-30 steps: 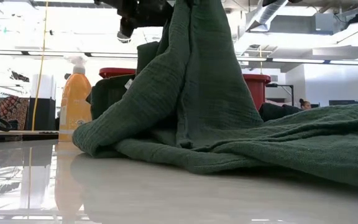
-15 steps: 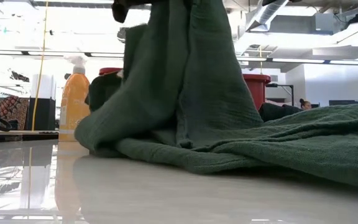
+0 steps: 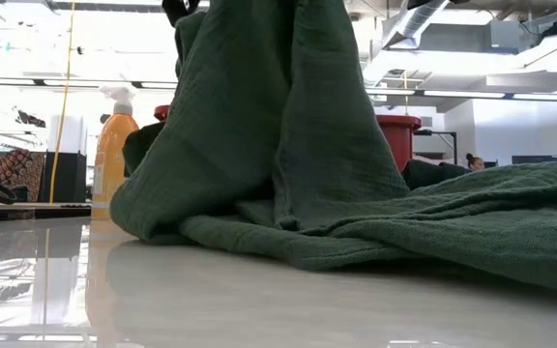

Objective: Fold Laundry from Bin
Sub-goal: Fold the green polo shirt

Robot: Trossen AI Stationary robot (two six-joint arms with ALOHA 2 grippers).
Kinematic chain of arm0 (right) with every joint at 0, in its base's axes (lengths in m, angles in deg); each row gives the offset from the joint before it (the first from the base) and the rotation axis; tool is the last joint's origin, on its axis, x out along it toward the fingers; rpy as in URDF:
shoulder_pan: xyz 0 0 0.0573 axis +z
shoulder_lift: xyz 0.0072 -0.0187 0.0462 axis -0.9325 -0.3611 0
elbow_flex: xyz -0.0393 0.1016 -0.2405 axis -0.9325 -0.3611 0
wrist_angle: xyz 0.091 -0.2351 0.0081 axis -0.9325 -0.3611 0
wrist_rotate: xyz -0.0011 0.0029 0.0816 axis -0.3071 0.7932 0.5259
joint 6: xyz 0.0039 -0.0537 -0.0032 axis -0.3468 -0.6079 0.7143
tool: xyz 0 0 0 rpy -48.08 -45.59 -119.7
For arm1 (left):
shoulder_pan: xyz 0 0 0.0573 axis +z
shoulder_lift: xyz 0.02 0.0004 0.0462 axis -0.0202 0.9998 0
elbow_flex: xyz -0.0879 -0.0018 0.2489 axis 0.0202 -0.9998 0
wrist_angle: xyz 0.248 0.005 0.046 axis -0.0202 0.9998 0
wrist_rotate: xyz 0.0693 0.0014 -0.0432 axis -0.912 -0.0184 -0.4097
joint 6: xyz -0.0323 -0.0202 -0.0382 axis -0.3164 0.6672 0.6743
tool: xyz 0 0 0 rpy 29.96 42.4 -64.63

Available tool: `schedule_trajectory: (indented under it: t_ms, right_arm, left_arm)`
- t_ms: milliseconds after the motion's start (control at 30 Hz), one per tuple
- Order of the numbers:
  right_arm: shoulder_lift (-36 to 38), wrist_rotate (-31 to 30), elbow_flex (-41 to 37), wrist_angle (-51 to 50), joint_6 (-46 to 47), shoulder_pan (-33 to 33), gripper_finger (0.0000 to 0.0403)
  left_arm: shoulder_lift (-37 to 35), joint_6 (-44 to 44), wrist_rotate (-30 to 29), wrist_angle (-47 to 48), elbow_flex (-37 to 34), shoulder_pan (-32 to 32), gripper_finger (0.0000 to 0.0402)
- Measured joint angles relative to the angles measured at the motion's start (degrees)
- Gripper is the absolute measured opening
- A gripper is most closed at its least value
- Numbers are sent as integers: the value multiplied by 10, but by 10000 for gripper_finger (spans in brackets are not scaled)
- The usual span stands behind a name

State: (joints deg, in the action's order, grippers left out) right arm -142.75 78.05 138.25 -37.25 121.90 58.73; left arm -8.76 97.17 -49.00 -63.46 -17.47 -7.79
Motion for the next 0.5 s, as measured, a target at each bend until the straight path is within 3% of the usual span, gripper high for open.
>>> schedule_trajectory:
  t_ms: [167, 500]
  right_arm:
    - [0, 0, 0, -13, -6, 5, 24]
    - [0, 0, 0, -27, -30, 12, 24]
  left_arm:
    - [16, 15, -17, 3, 0, 1, 7]
    - [57, 24, -11, 0, 0, 19, 84]
